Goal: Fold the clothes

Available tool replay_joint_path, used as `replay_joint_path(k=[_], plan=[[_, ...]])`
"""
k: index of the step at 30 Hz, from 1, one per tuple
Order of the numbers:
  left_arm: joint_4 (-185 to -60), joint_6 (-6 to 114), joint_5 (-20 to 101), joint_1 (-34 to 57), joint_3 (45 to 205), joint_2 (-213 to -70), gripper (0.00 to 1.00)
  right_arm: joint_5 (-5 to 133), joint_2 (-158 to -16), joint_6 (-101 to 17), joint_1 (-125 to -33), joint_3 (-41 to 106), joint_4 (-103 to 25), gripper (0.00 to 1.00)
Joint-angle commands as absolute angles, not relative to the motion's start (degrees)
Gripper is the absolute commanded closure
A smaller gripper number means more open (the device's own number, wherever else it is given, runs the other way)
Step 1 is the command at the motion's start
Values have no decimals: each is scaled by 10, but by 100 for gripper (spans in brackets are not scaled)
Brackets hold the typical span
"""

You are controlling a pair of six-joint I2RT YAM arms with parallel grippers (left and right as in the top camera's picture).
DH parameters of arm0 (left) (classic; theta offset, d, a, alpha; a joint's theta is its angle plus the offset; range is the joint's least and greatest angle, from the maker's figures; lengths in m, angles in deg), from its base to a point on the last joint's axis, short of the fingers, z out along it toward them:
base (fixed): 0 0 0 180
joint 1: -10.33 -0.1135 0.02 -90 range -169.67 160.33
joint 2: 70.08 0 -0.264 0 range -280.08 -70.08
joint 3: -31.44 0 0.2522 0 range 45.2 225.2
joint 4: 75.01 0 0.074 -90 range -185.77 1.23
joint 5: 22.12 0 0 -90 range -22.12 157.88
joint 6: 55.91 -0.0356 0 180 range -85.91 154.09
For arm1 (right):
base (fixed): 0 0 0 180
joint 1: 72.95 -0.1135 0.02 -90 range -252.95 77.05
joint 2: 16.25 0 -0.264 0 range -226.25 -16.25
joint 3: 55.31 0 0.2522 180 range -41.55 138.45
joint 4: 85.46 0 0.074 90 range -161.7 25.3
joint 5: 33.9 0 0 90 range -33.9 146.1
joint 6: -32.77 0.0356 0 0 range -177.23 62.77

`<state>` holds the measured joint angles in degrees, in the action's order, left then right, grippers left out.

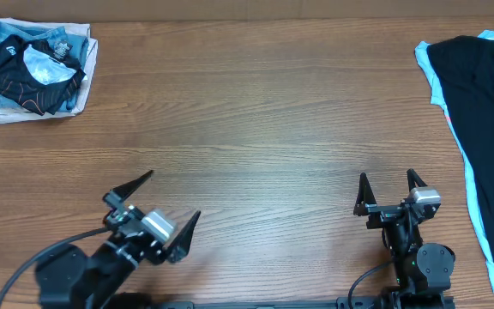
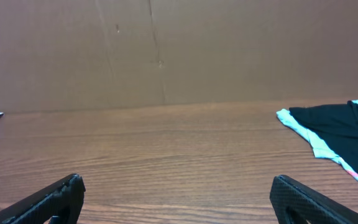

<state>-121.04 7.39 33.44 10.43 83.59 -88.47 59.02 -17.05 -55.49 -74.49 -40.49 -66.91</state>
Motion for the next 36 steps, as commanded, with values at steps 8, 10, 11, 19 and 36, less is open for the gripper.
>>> replay_joint_path(k=[8,10,11,19,36], plan=[[-991,-22,340,93,560,-787,0,585,-164,-551,-748,-411,-671,0],[-963,-3,345,90,535,-773,0,585,-164,-551,-748,-411,-671,0],[-948,25,358,89,524,-766,0,585,-164,-551,-748,-411,-671,0],[-895,325,579,89,479,-718,0,585,-164,-551,-748,-411,-671,0],[-932,311,679,89,455,-703,0,585,-164,-551,-748,-411,-671,0]])
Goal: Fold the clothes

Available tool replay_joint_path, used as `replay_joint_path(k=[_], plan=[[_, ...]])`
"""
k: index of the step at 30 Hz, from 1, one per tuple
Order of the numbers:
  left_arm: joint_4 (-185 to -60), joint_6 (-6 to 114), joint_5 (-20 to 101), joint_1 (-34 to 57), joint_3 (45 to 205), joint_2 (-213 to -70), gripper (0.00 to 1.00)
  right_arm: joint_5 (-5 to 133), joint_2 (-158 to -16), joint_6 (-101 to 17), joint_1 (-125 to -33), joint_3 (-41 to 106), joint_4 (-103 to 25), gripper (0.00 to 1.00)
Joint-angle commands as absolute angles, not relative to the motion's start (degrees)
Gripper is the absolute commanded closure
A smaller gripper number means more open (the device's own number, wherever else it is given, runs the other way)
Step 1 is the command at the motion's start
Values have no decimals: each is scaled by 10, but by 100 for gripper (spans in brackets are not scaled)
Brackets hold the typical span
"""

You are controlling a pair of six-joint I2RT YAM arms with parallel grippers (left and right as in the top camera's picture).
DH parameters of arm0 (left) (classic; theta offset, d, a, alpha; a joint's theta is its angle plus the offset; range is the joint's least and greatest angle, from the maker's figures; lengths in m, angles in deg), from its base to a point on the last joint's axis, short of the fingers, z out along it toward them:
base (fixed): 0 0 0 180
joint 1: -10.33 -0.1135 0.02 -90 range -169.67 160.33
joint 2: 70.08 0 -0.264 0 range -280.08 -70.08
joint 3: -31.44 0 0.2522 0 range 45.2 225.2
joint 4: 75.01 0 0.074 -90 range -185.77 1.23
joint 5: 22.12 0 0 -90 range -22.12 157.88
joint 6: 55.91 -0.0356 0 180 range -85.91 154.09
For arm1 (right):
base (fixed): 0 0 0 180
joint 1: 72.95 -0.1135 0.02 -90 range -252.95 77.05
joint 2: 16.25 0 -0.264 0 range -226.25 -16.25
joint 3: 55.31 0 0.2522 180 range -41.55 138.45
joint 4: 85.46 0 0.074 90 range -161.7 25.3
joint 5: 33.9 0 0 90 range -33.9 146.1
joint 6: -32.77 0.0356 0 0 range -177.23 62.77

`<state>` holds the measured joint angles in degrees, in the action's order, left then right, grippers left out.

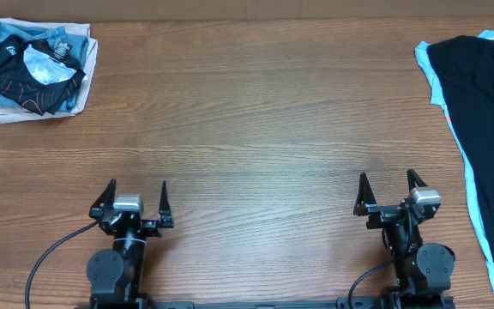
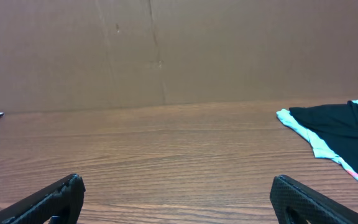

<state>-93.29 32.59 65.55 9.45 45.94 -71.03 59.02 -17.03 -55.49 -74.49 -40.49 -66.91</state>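
A pile of crumpled clothes (image 1: pixel 33 69), black, blue and white, lies at the far left corner of the table. A black garment (image 1: pixel 485 129) lies spread on a light blue one (image 1: pixel 436 81) along the right edge; the right wrist view shows the black garment (image 2: pixel 340 134) at right. My left gripper (image 1: pixel 136 190) stands open at the near left with nothing between its fingers. My right gripper (image 1: pixel 387 181) stands open at the near right, also holding nothing, its fingertips (image 2: pixel 73 186) wide apart over bare wood.
The wooden table (image 1: pixel 247 129) stretches between the two heaps. A brown cardboard wall (image 2: pixel 166 50) stands behind the far edge of the table.
My left arm has swung from a slanted pose, pointing right, to a straight pose facing the far edge, gripper open. The right arm and both heaps of clothes are unchanged.
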Motion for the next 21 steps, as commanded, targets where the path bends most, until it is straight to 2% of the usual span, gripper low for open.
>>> replay_joint_path(k=[1,7,11,21], plan=[[-932,310,679,89,455,-703,0,585,-164,-551,-748,-411,-671,0],[-932,312,681,89,455,-703,0,585,-164,-551,-748,-411,-671,0],[-930,368,704,89,455,-703,0,585,-164,-551,-748,-411,-671,0],[-930,328,694,89,455,-703,0,585,-164,-551,-748,-411,-671,0]])
